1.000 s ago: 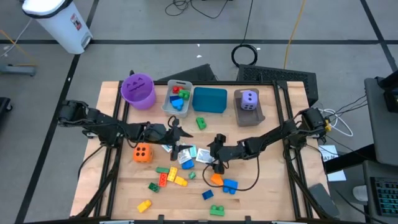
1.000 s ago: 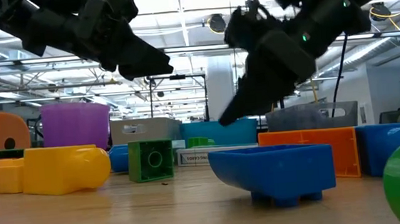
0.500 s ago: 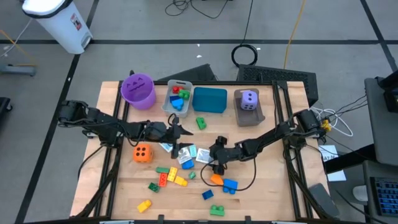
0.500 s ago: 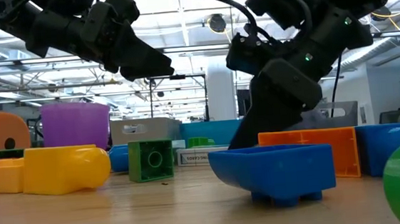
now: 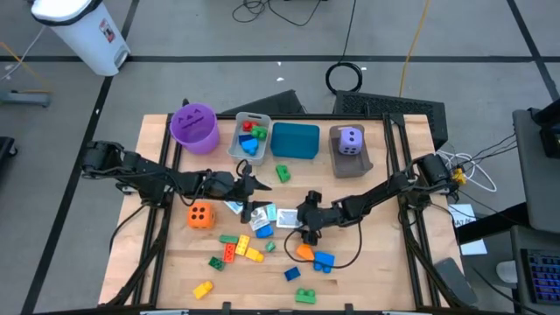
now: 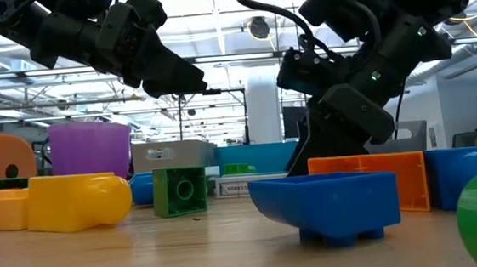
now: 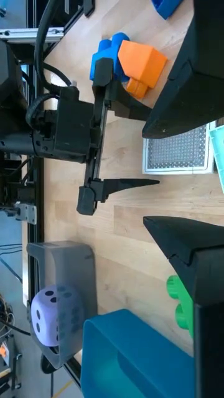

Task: Pick & Place Toys
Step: Put the white and black deck of cards into the blue bin

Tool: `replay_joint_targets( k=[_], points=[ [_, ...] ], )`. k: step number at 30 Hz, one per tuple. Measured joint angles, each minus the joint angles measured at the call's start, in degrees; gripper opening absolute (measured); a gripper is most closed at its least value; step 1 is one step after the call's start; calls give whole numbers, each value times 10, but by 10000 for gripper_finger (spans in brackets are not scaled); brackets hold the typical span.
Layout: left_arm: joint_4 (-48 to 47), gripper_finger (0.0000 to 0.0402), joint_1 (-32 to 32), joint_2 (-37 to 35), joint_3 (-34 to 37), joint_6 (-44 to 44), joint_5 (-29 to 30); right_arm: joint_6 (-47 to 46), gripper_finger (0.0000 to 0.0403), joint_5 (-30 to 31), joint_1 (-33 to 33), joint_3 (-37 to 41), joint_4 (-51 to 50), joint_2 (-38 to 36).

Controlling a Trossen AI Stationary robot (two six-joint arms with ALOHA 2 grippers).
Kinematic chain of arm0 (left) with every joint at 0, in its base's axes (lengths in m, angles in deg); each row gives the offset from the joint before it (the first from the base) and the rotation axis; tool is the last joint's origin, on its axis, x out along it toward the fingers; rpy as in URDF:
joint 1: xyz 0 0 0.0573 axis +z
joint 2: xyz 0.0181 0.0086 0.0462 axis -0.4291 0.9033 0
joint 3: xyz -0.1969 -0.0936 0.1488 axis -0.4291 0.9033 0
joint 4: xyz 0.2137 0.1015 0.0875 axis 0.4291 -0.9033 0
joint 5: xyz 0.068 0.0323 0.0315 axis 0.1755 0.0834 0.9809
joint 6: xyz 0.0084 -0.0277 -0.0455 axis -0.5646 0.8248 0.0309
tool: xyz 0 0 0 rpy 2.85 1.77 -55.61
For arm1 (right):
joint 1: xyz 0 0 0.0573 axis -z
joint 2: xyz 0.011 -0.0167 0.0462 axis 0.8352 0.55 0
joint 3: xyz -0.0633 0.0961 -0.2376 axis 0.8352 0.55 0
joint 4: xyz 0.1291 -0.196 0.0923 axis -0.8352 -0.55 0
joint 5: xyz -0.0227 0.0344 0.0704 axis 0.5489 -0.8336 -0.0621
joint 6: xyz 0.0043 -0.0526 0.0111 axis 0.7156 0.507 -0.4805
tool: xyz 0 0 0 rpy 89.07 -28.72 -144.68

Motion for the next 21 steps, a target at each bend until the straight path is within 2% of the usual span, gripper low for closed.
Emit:
replay_joint_targets(
  k=[8, 14, 21],
  points=[
    [0, 223, 0, 0, 0, 0, 0, -6, 311, -1, 0, 2, 20, 0],
    [0, 223, 0, 0, 0, -2, 0, 1, 319, -2, 0, 2, 28, 0],
    [11, 223, 0, 0, 0, 3, 0, 53, 313, 0, 0, 2, 21, -38]
  ],
)
